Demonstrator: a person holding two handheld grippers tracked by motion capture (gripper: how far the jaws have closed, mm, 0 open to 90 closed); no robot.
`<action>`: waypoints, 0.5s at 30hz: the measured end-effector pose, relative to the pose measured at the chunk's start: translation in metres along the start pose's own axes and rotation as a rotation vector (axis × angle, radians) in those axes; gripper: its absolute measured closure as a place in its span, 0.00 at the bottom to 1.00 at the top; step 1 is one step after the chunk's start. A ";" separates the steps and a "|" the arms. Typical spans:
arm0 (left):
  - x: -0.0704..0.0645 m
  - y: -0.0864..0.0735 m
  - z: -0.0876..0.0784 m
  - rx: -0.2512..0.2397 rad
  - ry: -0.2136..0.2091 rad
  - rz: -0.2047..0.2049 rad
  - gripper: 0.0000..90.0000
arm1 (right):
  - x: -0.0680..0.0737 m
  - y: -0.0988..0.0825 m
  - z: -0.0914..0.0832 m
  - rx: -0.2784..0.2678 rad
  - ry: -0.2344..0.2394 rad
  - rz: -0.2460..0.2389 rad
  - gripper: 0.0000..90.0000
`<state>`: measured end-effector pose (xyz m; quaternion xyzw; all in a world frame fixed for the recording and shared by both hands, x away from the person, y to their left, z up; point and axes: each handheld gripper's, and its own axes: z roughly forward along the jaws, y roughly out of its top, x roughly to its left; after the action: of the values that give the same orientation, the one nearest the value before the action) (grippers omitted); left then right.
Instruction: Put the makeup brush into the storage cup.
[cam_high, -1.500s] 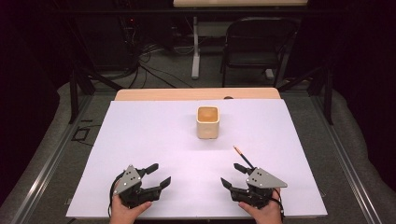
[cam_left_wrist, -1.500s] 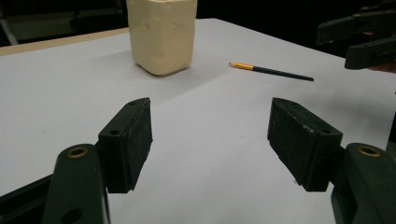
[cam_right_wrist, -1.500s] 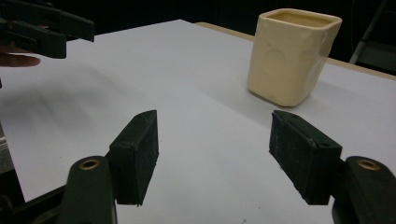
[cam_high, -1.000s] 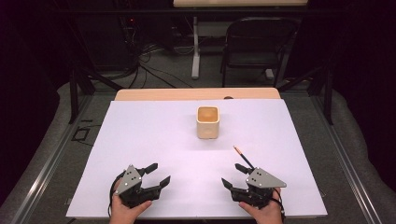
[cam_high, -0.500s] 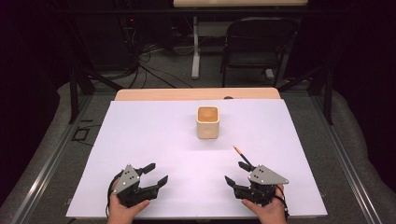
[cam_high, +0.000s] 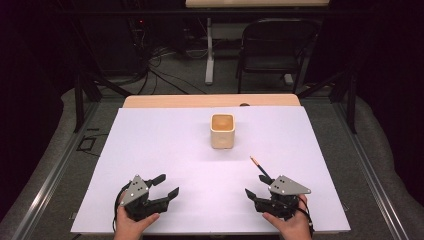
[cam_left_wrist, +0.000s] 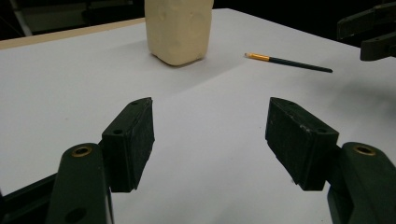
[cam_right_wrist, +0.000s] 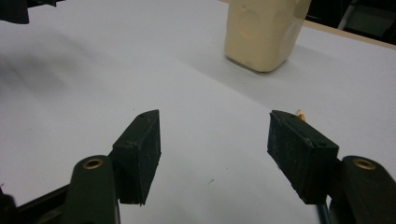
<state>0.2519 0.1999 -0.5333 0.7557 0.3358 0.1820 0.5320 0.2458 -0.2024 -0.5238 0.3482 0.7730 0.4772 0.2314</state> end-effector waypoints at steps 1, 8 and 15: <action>0.000 0.000 0.000 0.001 0.000 0.006 0.36 | -0.003 -0.001 -0.001 0.011 -0.004 0.013 0.39; -0.001 -0.001 0.001 0.020 -0.010 -0.002 0.37 | -0.008 -0.002 -0.002 0.023 -0.013 0.026 0.39; -0.002 0.000 0.000 0.022 -0.011 -0.001 0.37 | -0.014 0.000 -0.001 0.061 -0.002 0.057 0.40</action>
<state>0.2505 0.1983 -0.5336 0.7621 0.3354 0.1739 0.5258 0.2543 -0.2129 -0.5230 0.3774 0.7768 0.4593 0.2079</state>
